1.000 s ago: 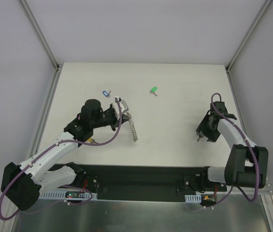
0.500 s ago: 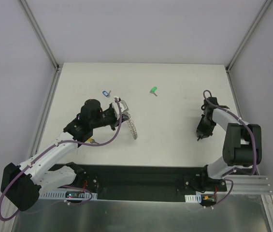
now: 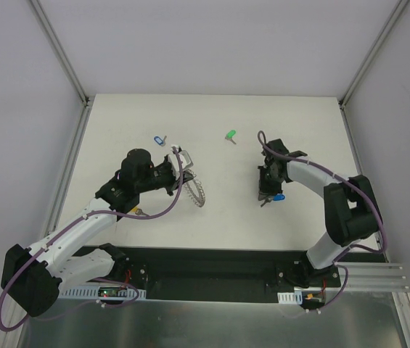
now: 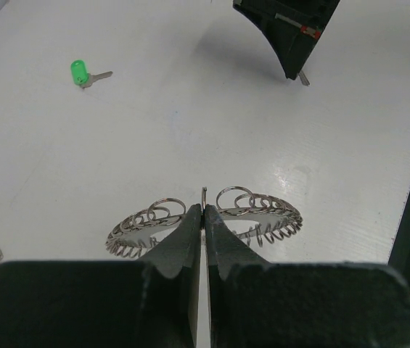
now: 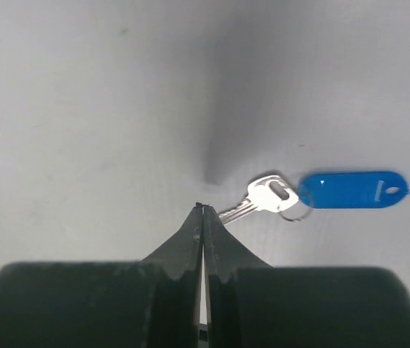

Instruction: Put the keys on the keyring

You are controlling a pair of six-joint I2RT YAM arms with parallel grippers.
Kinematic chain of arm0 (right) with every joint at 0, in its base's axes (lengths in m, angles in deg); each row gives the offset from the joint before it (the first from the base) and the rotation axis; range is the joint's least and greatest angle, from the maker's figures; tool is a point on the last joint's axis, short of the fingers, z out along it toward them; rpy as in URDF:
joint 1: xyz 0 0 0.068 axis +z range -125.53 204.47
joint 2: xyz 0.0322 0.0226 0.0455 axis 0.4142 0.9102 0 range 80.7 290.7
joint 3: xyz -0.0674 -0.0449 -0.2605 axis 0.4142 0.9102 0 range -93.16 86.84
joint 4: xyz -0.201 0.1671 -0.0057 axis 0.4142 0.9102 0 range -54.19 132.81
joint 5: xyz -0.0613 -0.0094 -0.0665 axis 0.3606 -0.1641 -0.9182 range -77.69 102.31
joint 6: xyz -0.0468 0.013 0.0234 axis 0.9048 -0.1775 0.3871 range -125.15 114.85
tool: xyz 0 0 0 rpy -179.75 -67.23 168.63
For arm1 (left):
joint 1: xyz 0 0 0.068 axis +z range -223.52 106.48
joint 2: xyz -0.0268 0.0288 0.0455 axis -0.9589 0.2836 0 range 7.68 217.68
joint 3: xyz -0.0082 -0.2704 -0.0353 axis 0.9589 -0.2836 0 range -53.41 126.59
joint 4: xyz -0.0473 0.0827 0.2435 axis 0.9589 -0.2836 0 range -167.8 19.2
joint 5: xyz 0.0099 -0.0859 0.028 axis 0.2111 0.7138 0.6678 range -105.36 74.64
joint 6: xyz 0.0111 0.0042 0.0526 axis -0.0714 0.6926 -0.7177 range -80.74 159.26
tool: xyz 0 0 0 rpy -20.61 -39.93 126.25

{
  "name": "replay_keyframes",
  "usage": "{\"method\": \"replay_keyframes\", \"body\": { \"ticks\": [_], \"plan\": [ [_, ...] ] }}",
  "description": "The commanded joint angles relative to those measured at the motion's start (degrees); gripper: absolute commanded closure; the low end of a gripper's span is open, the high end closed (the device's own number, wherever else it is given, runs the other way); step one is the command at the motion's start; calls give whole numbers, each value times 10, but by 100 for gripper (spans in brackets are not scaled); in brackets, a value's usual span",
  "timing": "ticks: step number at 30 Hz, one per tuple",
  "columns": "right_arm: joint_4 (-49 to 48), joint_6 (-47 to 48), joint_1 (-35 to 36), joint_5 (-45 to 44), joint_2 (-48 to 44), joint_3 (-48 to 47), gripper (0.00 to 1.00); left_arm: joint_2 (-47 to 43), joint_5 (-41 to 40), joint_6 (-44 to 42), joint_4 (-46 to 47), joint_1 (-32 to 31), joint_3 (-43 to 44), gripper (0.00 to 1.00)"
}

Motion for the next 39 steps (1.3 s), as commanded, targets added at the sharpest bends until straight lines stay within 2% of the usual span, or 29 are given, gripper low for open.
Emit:
{"method": "replay_keyframes", "body": {
  "ticks": [1,8,10,11,17,22,32,39],
  "plan": [
    [-17,13,29,82,-32,-22,99,-15,-8,-11,24,-3,1,100],
    [0,35,24,31,-83,21,99,-16,-7,-10,24,-3,2,100],
    [3,24,22,-1,-99,35,95,-16,-7,-10,24,-3,1,100],
    [1,6,20,-12,-105,37,86,-16,-7,-10,24,-3,1,100],
    [-1,-77,-1,-115,-130,53,62,-16,-6,-9,24,-3,2,100],
    [-22,-149,-40,-136,-150,80,62,-20,-6,-10,24,-3,1,100],
    [-81,-275,-43,-112,-124,109,63,-24,-9,-11,23,-3,0,100],
    [-85,-313,-42,-99,-98,109,68,-28,-11,-14,20,-3,0,100]
  ]
}}
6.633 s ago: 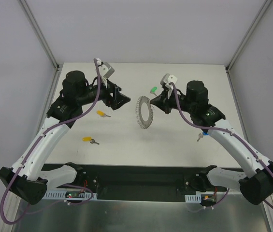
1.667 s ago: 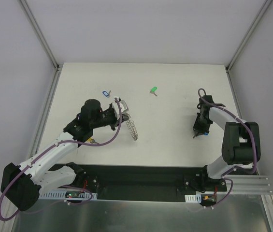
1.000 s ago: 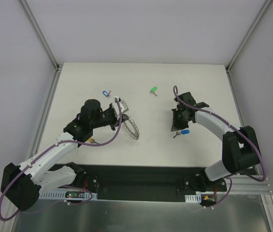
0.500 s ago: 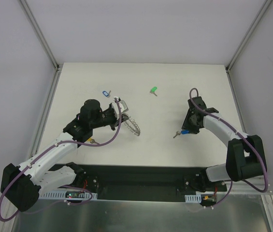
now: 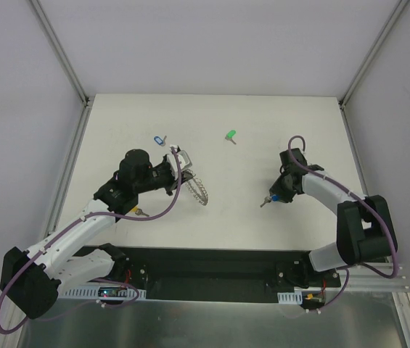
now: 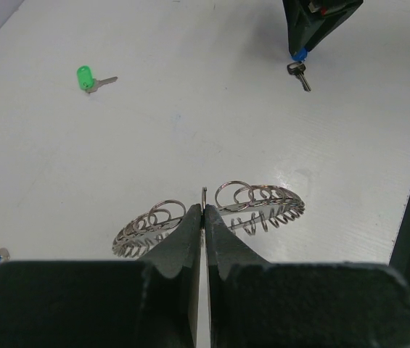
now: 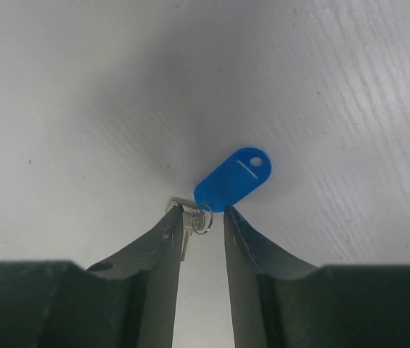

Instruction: Put the keys on the keyring

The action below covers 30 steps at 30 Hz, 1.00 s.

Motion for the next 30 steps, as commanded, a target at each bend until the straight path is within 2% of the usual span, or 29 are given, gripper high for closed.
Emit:
{"method": "replay_keyframes", "body": {
  "ticks": [1,16,30],
  "plan": [
    [-12,-52,0,14,14,1,70,-16,-11,-14,20,-3,0,100],
    [18,-81,0,3,6,15,81,-18,-7,-14,19,-4,0,100],
    [40,-85,1,4,-12,2,78,-20,-6,-14,19,-4,0,100]
  ]
}}
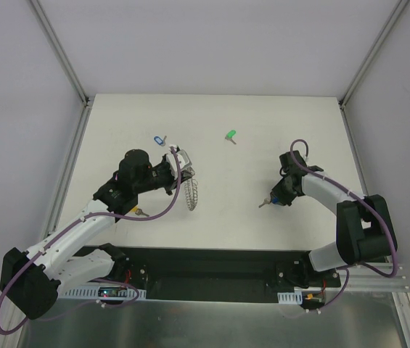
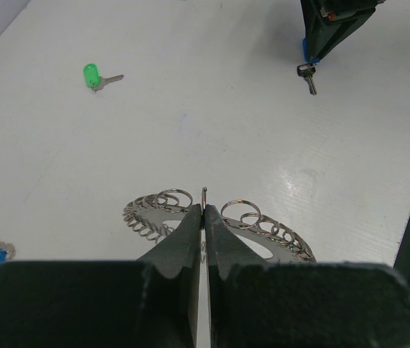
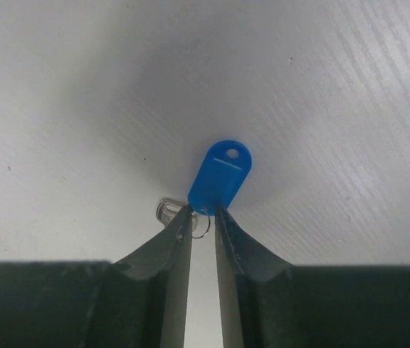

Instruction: Put the keys on the keyring

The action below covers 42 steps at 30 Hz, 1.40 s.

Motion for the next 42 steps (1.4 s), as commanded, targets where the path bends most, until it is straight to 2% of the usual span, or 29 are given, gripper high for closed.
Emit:
{"method": "replay_keyframes", "body": {
  "ticks": [1,8,16,23,30,42],
  "plan": [
    [23,-15,0,-4,-18,-7,78,-18,6,-12,20,-4,-1,100],
    [18,-29,1,1,-16,-2,77,-19,7,-12,20,-4,-1,100],
    [14,-56,1,1,-23,3,69,-18,8,-13,19,-4,-1,100],
    [13,-56,4,-6,-19,3,68,-20,8,-13,18,-4,-1,100],
    [3,6,11,-10,30,-17,71,-21,8,-14,17,-4,0,100],
    [28,196,54,-7,123,-145,78,-23,6,-16,17,-4,0,100]
  ]
}}
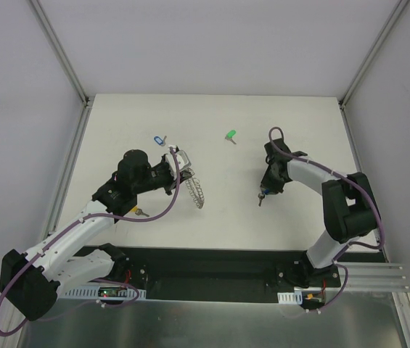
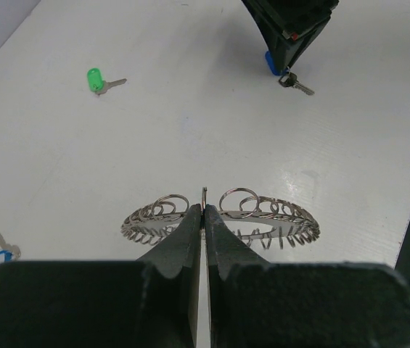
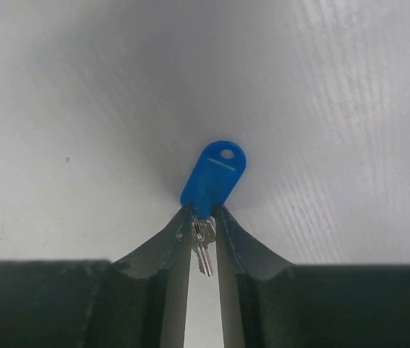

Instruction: Put the keys on the keyring

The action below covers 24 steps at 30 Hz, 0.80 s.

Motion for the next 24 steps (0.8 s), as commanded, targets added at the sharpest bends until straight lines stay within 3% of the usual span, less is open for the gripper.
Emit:
{"method": "replay_keyframes", "body": {
  "ticks": [1,8,24],
  "plan": [
    [29,84,13,-9,17,-48,77,-16,5,-12,17,-4,-1,100],
    [59,99,20,-27,-15,-79,67,-16,8,-12,16,-4,-1,100],
    [116,87,73,-89,27,-118,72,-17,10,-11,16,-5,-1,100]
  ]
}}
